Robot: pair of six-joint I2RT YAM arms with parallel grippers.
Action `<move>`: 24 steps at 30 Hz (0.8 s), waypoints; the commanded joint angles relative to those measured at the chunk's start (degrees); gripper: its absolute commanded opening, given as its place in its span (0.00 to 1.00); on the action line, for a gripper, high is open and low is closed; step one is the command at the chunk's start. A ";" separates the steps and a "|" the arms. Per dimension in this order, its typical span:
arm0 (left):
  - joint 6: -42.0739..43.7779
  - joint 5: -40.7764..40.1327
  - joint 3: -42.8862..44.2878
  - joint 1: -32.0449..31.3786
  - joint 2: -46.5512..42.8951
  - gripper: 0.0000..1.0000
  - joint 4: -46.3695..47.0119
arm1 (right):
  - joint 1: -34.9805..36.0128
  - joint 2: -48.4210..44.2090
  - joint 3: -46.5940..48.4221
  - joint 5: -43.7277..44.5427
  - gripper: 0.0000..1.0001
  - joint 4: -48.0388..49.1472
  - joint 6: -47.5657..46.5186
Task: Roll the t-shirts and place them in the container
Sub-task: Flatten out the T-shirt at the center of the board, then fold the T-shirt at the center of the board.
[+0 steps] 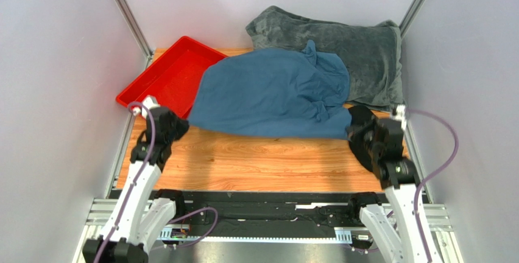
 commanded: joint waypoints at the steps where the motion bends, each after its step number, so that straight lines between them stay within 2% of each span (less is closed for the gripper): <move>1: -3.68 -0.90 -6.73 0.27 -11.02 0.00 -6.82 | -0.14 -15.08 -9.35 -4.56 0.00 -16.61 4.50; 4: -4.47 -3.80 -9.81 0.27 -16.38 0.00 -14.29 | -0.14 -22.73 -12.53 -5.99 0.00 -25.05 6.08; 9: -9.03 -8.38 -10.96 0.19 -25.61 0.00 -26.86 | -0.14 -30.38 -9.99 -5.73 0.00 -37.29 7.14; 13: -15.61 -10.12 -9.47 0.10 -30.27 0.00 -32.22 | -0.23 -32.59 -4.29 -3.72 0.00 -47.82 8.81; 16: -16.16 -11.11 -7.01 0.10 -33.44 0.00 -35.66 | -0.23 -32.94 3.35 -0.83 0.00 -52.58 8.90; 17: -16.51 -11.80 -5.61 0.10 -34.66 0.00 -37.23 | -0.14 -32.95 6.77 -0.37 0.00 -53.39 8.90; 20: -14.94 -14.44 -3.49 0.10 -34.59 0.00 -38.13 | -0.14 -32.16 9.17 -0.45 0.00 -54.27 8.99; 24: -11.68 -12.78 -3.57 0.10 -32.04 0.00 -35.41 | -0.05 -30.31 5.94 -1.78 0.00 -51.91 8.90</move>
